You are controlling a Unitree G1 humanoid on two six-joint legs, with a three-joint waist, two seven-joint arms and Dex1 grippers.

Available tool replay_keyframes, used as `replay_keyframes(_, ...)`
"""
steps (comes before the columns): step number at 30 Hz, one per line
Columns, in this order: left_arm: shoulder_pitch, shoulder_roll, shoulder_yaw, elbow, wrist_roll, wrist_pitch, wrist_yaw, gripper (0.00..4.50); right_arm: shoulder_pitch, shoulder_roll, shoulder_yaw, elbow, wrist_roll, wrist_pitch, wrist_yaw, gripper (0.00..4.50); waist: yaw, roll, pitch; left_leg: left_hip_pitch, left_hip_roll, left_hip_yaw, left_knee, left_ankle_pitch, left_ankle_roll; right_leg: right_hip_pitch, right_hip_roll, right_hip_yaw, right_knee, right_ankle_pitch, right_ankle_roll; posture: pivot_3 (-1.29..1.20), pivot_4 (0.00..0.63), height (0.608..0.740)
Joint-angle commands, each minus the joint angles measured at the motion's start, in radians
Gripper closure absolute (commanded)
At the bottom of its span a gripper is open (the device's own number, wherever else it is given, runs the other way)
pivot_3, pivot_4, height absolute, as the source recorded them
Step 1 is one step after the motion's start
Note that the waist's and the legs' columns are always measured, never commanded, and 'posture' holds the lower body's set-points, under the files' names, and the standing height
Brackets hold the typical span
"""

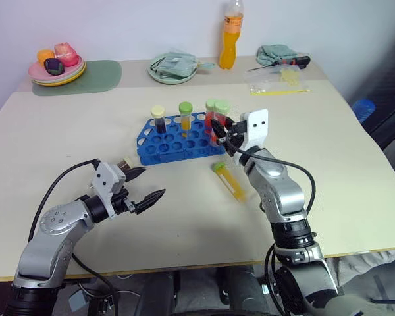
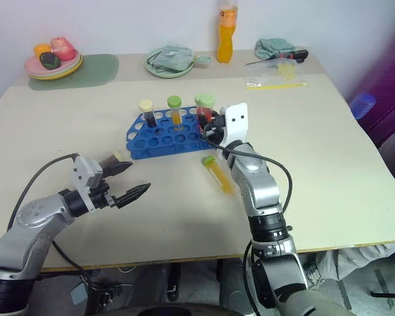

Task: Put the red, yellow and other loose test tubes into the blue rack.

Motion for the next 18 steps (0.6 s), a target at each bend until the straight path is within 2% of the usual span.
replay_keyframes(1,0.006,0.009,0.017,-0.040,-0.011,-0.013,-0.007,0.00,0.005,0.016,0.006,0.010,-0.015,-0.093,0.000,3.41,0.000,0.000,0.000,0.000,0.000,0.000,0.000,0.000,0.000,0.000,0.000,0.000,0.000,0.000,0.000,0.00,0.150,0.740)
replay_keyframes(18,-0.018,0.006,0.003,-0.099,-0.018,0.049,0.038,0.00,-0.008,0.031,0.005,0.178,-0.077,-0.287,-0.014,3.41,0.001,0.000,0.000,0.000,0.001,0.000,0.000,0.000,0.000,0.000,0.000,0.000,0.000,0.000,0.000,0.00,0.150,0.740)
